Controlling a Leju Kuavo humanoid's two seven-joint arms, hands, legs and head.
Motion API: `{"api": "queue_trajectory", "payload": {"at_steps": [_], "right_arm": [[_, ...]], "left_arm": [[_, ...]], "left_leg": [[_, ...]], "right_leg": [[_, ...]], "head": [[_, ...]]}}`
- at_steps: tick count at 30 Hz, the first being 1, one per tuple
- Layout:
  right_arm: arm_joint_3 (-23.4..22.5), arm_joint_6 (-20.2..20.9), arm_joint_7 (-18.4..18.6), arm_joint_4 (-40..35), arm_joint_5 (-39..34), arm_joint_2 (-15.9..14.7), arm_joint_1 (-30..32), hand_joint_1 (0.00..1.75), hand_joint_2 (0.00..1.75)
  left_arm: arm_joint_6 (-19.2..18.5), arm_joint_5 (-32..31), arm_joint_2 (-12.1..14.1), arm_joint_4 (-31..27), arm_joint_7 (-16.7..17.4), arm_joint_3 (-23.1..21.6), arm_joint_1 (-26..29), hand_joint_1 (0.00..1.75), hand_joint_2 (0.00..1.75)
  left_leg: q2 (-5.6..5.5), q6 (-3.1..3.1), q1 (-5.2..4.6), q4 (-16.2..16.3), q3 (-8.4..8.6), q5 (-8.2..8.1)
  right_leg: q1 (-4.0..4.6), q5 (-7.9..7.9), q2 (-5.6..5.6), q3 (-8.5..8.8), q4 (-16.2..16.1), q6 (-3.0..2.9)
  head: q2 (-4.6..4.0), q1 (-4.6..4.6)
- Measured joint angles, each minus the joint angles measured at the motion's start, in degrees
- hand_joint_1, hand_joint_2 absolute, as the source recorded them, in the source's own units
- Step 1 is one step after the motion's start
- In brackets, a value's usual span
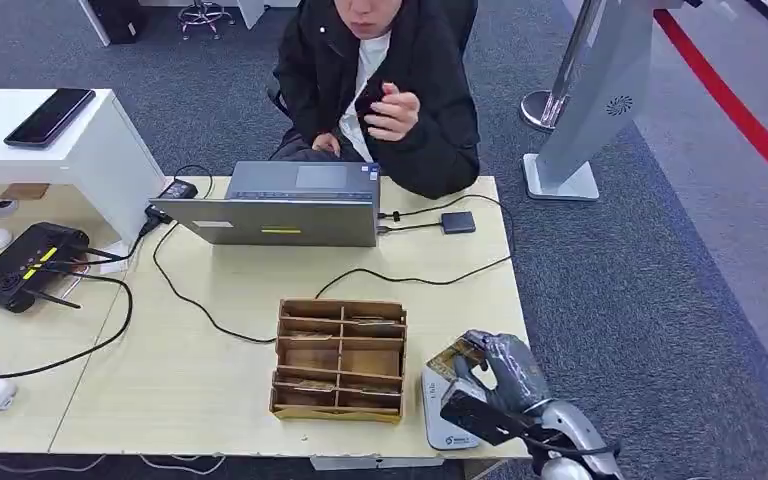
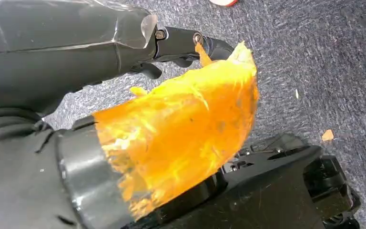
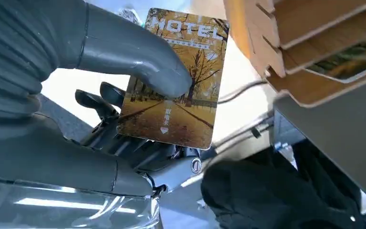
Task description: Pass the card to the sensor for recognition and then transmit it.
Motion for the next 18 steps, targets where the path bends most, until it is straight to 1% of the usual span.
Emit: {"api": "queue_trajectory", "payload": {"at_steps": [8,18], "right_arm": [[-0.46,-0.94,-0.52,-3.38,1.18,0.00,-0.42,1.75,1.75],[-1.42,-1.79,-0.46,-6.45,2.56,0.00,-3.35,1.75,1.75]], "left_arm": [[-0.28,0.28,-0.02,0.00,-0.11,0.00,-0.02,0.00,0.00],[-0.50,0.28,-0.04,0.00,-0.11,0.00,-0.12,0.00,0.00]], "left_leg": [[0.00,0.00,0.00,0.00,-0.02,0.00],[0.00,0.00,0.00,0.00,0.00,0.01]], "right_leg": [[0.00,0.00,0.00,0.00,0.00,0.00],[0.00,0.01,0.00,0.00,0.00,0.00]], "head": [[0.00,0.00],[0.00,0.00]]}}
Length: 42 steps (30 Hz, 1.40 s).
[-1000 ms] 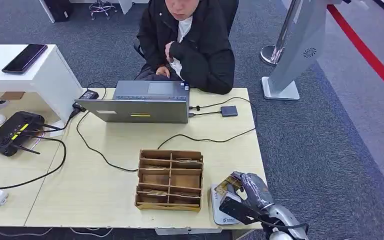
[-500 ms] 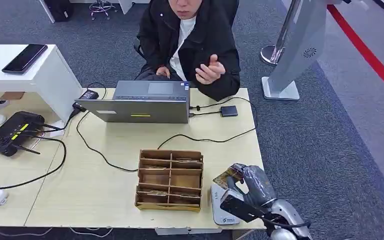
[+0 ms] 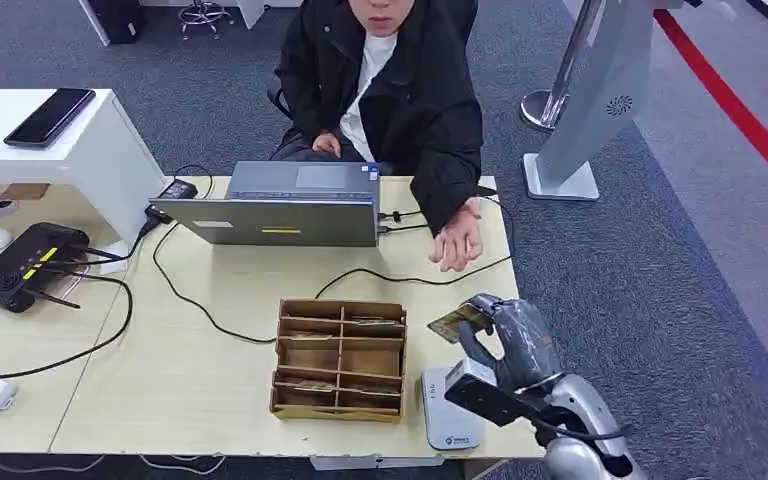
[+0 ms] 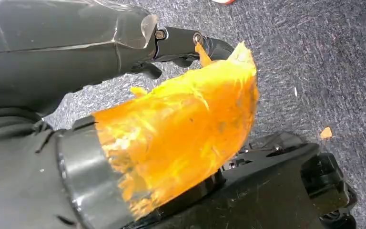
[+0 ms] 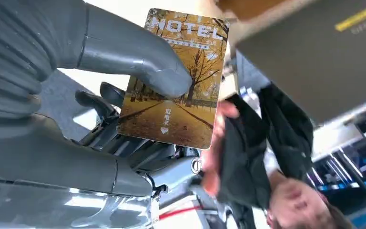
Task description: Pass the card to the sensor for recognition and then transmit it.
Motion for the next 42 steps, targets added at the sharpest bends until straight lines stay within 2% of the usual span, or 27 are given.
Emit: {"api": "queue_trajectory", "payload": {"at_steps": [13,21,24,29,32,42], "right_arm": [[0.11,-5.11,1.61,-2.12,7.95,0.28,-4.31,1.75,1.75],[0.61,-14.11,6.54,-2.10,25.67,1.99,-8.01,1.75,1.75],[0.85,-14.82,7.30,-1.97,27.76,2.43,-8.86,1.75,1.75],[1.29,-16.28,10.42,-0.35,37.73,2.86,-10.61,1.75,1.75],[1.62,-16.22,11.61,1.29,41.34,2.99,-11.86,1.75,1.75],[3.72,-13.31,13.09,7.41,44.52,2.99,-15.47,1.75,1.75]], "left_arm": [[-0.55,-0.20,-0.24,0.00,0.18,0.00,-0.21,0.00,0.00],[-1.31,-1.55,-0.42,0.00,1.12,-0.92,-0.80,0.00,0.00],[-1.46,-1.86,-0.46,0.00,1.22,-1.40,-1.00,0.00,0.00],[-1.99,-2.71,-0.48,0.00,2.14,-1.94,-1.34,0.00,0.00],[-2.34,-3.02,-0.48,0.00,2.58,-2.45,-1.73,0.00,0.00],[-2.91,-3.87,-0.48,0.00,3.50,-3.89,-2.23,0.00,0.00]], "left_leg": [[-0.01,0.00,0.00,0.00,-0.01,0.00],[-0.01,0.01,0.00,0.00,-0.01,0.02],[-0.01,0.02,0.00,0.00,-0.01,0.02],[-0.01,0.02,0.01,0.00,-0.02,0.02],[-0.01,0.02,0.00,0.00,-0.02,0.02],[-0.02,0.02,0.00,0.01,-0.02,0.02]], "right_leg": [[0.00,0.00,-0.01,0.00,0.00,0.00],[0.00,0.00,-0.01,0.00,0.01,0.00],[0.00,0.01,-0.01,0.00,0.01,0.00],[0.00,0.01,-0.01,0.00,0.01,0.00],[0.00,0.01,-0.01,0.00,0.01,0.00],[0.00,0.02,-0.01,0.00,0.01,-0.01]], "head": [[0.00,0.00],[0.00,0.00],[0.00,0.00],[0.00,0.00],[0.00,0.00],[0.00,0.00]]}}
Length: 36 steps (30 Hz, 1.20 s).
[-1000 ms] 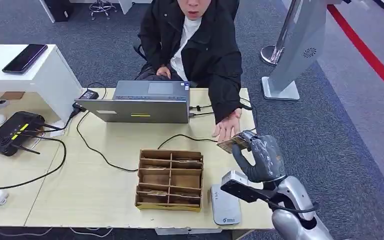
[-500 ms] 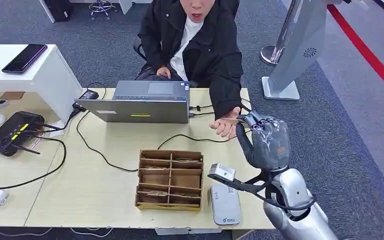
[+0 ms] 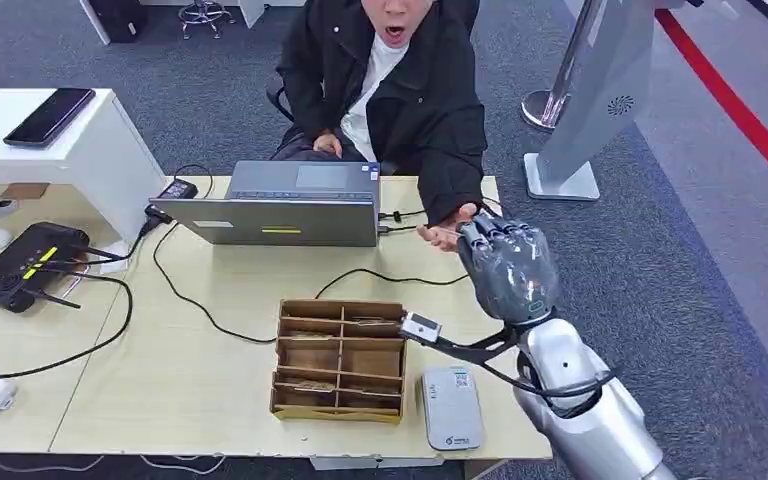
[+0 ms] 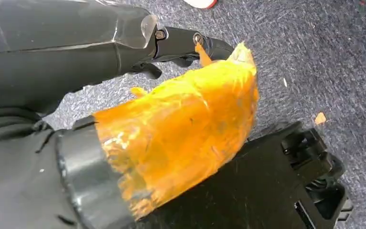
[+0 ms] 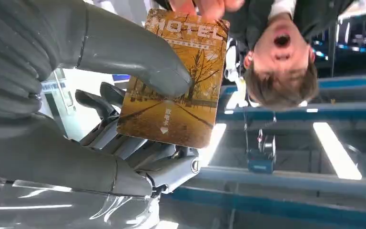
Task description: Pass the card to the sensor for recognition and then transmit it.
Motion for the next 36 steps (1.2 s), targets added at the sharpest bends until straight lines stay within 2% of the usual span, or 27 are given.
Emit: {"api": "queue_trajectory", "payload": {"at_steps": [2,3,4,5,6,7,8,22,28,29,31,33,36], "right_arm": [[0.41,0.81,0.28,0.92,0.00,0.00,-0.46,1.61,1.75],[0.52,1.24,0.48,1.24,0.00,0.00,-0.58,1.41,1.75],[0.57,1.34,0.52,1.31,0.00,0.00,-0.63,1.19,1.75],[0.74,2.09,0.79,1.85,0.00,0.00,-0.89,0.65,1.75],[0.92,2.56,0.94,2.27,-0.02,0.00,-1.16,0.52,1.75],[1.16,2.95,1.11,2.71,-0.07,0.00,-1.41,0.19,1.75],[1.31,3.24,1.16,3.06,-0.15,0.00,-1.64,0.00,1.75],[3.85,6.10,2.80,5.70,-1.42,0.00,-3.62,0.00,1.75],[4.55,12.26,0.76,2.55,-16.55,0.26,-3.65,0.00,1.75],[4.61,12.39,0.72,2.09,-17.01,0.33,-3.65,0.00,0.00],[4.81,12.90,0.35,1.26,-18.36,0.52,-3.65,0.00,0.00],[5.00,14.28,-0.75,0.39,-23.53,0.79,-3.64,0.00,0.00],[5.38,18.71,-3.15,-2.04,-40.35,1.09,-3.64,0.00,0.00]], "left_arm": [[0.00,-0.07,0.00,0.00,0.02,-0.28,-0.05,0.00,0.00],[0.00,-0.07,0.00,0.00,0.04,-0.33,-0.05,0.00,0.00],[0.00,-0.07,0.00,0.00,0.07,-0.33,-0.06,0.00,0.00],[0.00,-0.07,0.00,0.00,0.09,-0.35,-0.06,0.00,0.00],[0.00,-0.07,0.00,0.00,0.11,-0.39,-0.07,0.00,0.00],[0.02,-0.07,0.00,0.00,0.11,-0.39,-0.08,0.00,0.00],[0.02,-0.07,0.00,0.00,0.13,-0.41,-0.08,0.00,0.00],[0.18,0.55,0.00,0.00,0.15,-0.76,-0.33,0.00,0.00],[0.46,1.90,0.00,0.00,-0.28,-0.76,-0.25,0.00,0.00],[0.48,2.01,0.00,0.00,-0.31,-0.76,-0.24,0.00,0.00],[0.50,2.16,0.00,0.00,-0.46,-0.76,-0.23,0.00,0.00],[0.83,2.73,0.00,0.00,-0.81,-0.76,-0.11,0.00,0.00],[1.62,4.16,0.00,0.00,-1.92,-0.76,0.30,0.00,0.00]], "left_leg": [[0.00,0.00,0.00,0.00,0.00,0.00],[0.00,0.00,0.00,0.00,0.00,0.00],[0.00,0.00,0.00,0.00,-0.01,0.00],[0.00,0.00,0.00,0.00,0.00,0.00],[0.00,0.00,0.00,0.00,0.00,0.00],[0.00,0.00,0.00,0.00,0.00,0.00],[0.00,0.00,0.00,0.00,0.00,0.00],[0.00,0.00,0.00,0.00,0.00,0.00],[0.00,0.00,0.00,0.00,0.00,0.00],[0.00,0.00,0.00,0.00,0.00,0.00],[-0.01,0.00,0.00,0.00,0.00,0.00],[0.00,0.00,0.00,0.00,-0.01,0.00],[0.01,0.00,0.00,0.00,-0.01,0.00]], "right_leg": [[0.00,0.00,0.00,0.00,0.00,0.00],[0.00,0.00,0.00,0.00,0.00,0.00],[0.00,0.00,0.00,0.00,0.00,0.00],[0.00,0.00,0.00,0.00,0.00,0.00],[0.00,0.00,0.00,0.00,0.00,0.00],[0.00,0.00,0.00,0.00,0.00,0.00],[0.00,0.00,0.00,0.00,0.00,0.00],[0.00,0.00,0.00,0.00,0.00,0.00],[0.00,0.00,0.00,0.00,0.01,0.00],[0.00,0.00,0.00,0.00,0.00,0.00],[0.00,0.00,0.00,0.00,0.01,0.00],[0.00,0.00,0.00,0.00,0.01,0.00],[0.00,0.00,0.01,-0.01,0.01,0.00]], "head": [[0.00,0.00],[0.00,0.00],[0.00,0.00],[0.00,0.00],[0.00,0.00],[0.00,0.00],[0.00,0.00],[0.00,0.00],[0.00,0.02],[0.00,0.00],[0.00,0.00],[0.00,0.00],[0.00,0.00]]}}
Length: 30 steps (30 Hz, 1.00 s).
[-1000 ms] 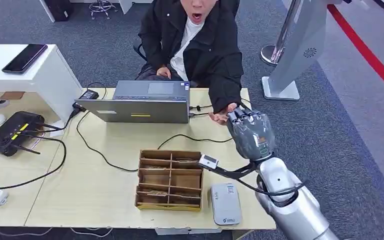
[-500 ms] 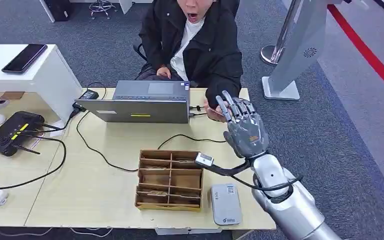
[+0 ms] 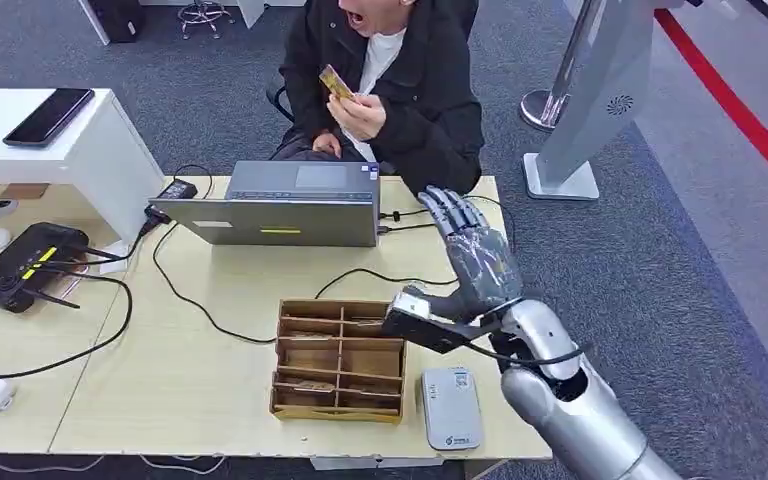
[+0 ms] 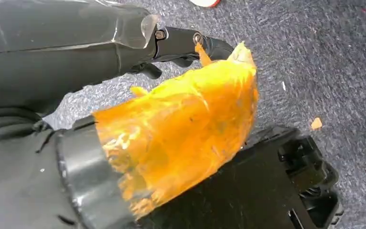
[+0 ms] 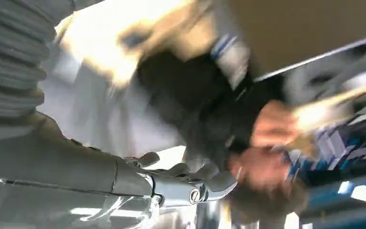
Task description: Pass the card to the sensor for recognition and then transmit it.
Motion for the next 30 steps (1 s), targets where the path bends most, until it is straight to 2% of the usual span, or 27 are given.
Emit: {"api": "queue_trajectory", "payload": {"at_steps": [2,4,7,8,12,21,30], "right_arm": [[0.32,2.09,-0.89,-1.89,-11.97,0.02,-0.15,0.00,0.00],[0.77,3.38,-1.09,-3.58,-20.43,0.02,-0.97,0.00,0.00],[1.60,4.91,-1.20,-5.93,-29.36,0.02,-3.01,0.00,0.00],[1.95,5.02,-1.00,-6.38,-31.08,0.00,-3.75,0.00,0.00],[2.80,4.69,-0.96,-7.82,-33.41,-0.22,-5.24,0.00,0.00],[4.28,2.59,-1.68,-9.46,-34.18,-1.09,-5.72,0.00,0.00],[5.55,2.27,-1.94,-10.23,-34.09,-1.38,-6.01,0.00,0.00]], "left_arm": [[0.44,1.00,0.00,0.00,-0.78,0.04,0.25,0.00,0.00],[0.48,2.16,0.00,0.00,-1.20,0.20,0.50,0.00,0.00],[-1.75,4.13,0.20,0.00,-1.66,0.79,0.89,0.00,0.00],[-1.49,4.17,0.31,0.00,-2.03,1.03,1.04,0.00,0.00],[2.01,3.52,0.02,0.00,-2.29,1.09,1.03,0.00,0.00],[2.93,3.54,-0.28,0.00,-2.27,1.14,1.08,0.00,0.00],[3.28,3.74,-0.28,0.00,-2.42,1.51,1.21,0.00,0.00]], "left_leg": [[-0.02,0.00,0.00,0.00,-0.02,0.00],[0.00,0.00,0.01,0.00,-0.02,0.00],[0.02,0.00,0.00,0.00,0.01,0.00],[0.01,0.00,0.00,0.00,0.02,0.00],[-0.01,0.03,-0.01,0.01,0.00,0.03],[-0.01,0.03,0.00,0.01,0.00,0.02],[-0.01,0.03,0.00,0.01,0.00,0.03]], "right_leg": [[0.00,0.00,-0.02,0.00,0.00,0.00],[0.00,0.00,-0.01,0.00,0.00,0.00],[-0.01,0.00,0.01,0.00,0.00,0.00],[0.00,0.00,0.01,0.00,0.00,0.00],[-0.01,0.01,-0.03,0.00,0.00,0.00],[-0.01,0.02,-0.01,0.00,0.00,0.00],[0.00,0.02,-0.01,0.00,0.00,-0.01]], "head": [[0.00,0.00],[0.00,0.00],[0.00,0.02],[0.00,0.00],[0.00,0.02],[0.00,0.00],[0.00,0.00]]}}
